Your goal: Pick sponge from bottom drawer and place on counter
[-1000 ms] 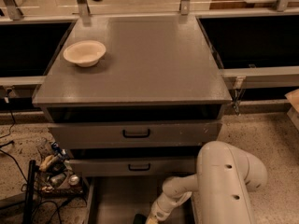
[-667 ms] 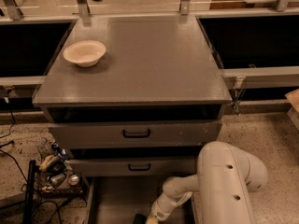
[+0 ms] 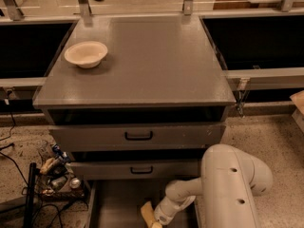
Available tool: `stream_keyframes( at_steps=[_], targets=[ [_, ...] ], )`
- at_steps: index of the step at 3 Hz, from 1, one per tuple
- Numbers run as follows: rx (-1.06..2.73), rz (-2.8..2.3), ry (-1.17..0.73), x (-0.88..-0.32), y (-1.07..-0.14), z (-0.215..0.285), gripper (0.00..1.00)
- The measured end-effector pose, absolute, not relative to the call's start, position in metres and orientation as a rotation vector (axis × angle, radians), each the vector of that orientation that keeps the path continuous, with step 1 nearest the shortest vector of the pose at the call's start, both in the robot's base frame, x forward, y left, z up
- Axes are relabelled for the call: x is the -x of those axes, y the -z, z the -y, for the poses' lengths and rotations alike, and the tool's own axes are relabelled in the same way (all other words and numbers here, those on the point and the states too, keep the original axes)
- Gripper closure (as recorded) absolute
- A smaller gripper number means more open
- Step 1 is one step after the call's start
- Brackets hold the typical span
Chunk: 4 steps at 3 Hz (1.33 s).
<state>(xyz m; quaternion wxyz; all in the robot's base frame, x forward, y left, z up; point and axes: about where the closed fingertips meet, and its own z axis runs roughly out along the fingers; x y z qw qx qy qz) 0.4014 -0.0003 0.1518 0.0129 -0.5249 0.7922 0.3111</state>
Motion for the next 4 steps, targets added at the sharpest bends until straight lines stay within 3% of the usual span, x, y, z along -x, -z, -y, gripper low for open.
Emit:
stream_keyframes(
  at_steps=[1, 2, 3, 4],
  targets=[
    [1.636, -2.468, -0.970, -0.4014, -0.1518, 0.0002, 0.00],
    [1.636, -2.468, -0.970, -0.4014, -0.1518, 0.0002, 0.18],
    [1.636, -2.468, -0.970, -0.4013, -0.1518, 0.0002, 0.50],
    [1.636, -2.468, -0.970, -0.4013, -0.1517, 0.0002, 0.73]
  ],
)
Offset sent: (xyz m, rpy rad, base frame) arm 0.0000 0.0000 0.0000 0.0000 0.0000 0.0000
